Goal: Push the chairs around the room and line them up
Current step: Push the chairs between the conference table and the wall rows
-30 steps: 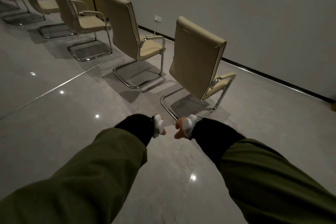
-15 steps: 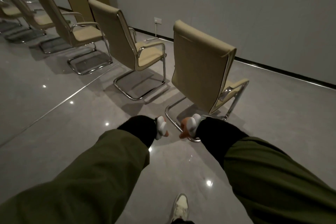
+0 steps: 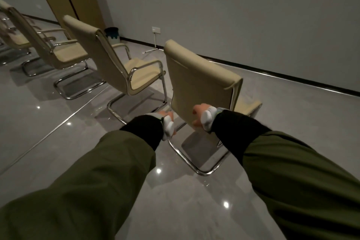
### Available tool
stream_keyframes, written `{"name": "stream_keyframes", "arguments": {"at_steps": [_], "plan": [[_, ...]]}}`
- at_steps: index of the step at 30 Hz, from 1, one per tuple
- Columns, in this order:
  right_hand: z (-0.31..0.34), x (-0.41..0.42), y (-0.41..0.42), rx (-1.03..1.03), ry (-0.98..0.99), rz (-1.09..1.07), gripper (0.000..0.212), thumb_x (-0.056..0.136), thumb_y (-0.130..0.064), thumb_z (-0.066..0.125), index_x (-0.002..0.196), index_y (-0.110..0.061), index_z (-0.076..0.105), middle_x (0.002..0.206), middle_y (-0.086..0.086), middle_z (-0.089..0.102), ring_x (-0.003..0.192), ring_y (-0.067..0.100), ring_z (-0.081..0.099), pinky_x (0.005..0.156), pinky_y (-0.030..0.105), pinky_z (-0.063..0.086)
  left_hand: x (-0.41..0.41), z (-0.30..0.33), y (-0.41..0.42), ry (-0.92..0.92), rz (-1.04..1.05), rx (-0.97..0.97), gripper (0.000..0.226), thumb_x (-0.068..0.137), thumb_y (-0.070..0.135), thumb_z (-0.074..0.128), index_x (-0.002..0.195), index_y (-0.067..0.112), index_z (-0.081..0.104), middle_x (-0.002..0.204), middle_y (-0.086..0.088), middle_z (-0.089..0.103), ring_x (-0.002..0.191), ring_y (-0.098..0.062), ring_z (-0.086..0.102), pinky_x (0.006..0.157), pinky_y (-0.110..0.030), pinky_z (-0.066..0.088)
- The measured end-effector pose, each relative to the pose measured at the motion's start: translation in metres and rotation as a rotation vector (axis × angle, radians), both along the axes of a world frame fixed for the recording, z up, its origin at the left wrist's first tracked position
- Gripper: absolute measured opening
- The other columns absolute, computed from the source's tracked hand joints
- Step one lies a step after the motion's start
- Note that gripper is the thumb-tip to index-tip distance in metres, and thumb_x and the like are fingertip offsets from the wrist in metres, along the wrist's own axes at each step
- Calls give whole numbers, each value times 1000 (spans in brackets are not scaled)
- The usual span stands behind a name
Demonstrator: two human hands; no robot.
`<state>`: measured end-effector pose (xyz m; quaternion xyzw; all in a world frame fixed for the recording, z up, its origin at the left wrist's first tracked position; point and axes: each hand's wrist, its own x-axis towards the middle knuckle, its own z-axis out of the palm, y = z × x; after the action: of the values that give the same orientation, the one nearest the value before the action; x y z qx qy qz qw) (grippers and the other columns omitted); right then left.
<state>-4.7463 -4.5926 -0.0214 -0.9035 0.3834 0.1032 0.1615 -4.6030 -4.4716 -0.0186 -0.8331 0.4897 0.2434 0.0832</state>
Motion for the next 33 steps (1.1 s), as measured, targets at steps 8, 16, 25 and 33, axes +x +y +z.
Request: {"name": "stream_keyframes", "arguments": {"at_steps": [8,16,25,33], "plan": [[20,27,-69,-214,-63,-130,76,79,-45,76,140,-18,40,139,13,39,127,36,40,101,46,44,35,12,-93,-152,-132,-181,71,77,40,77,132,21,37,135,-13,38,127,-37,41,102,-50,42],[17,50,-126,-316,7,-338,91,67,-40,83,140,-20,33,152,8,27,136,33,29,106,45,33,73,32,-197,-173,-320,-322,111,75,54,79,157,26,10,158,-11,16,142,-36,23,112,-50,25],[6,74,-175,-306,54,-499,97,60,-38,83,138,-24,27,138,5,39,128,31,39,99,46,33,119,29,-282,-131,-531,-295,124,69,53,84,157,26,1,163,-12,8,148,-34,13,116,-58,17],[11,81,-202,-214,137,-570,88,57,-45,86,128,-27,38,116,5,51,105,33,54,78,43,37,128,7,-333,-177,-708,-341,95,62,48,79,141,27,30,139,-10,37,132,-33,33,106,-56,27]]}}
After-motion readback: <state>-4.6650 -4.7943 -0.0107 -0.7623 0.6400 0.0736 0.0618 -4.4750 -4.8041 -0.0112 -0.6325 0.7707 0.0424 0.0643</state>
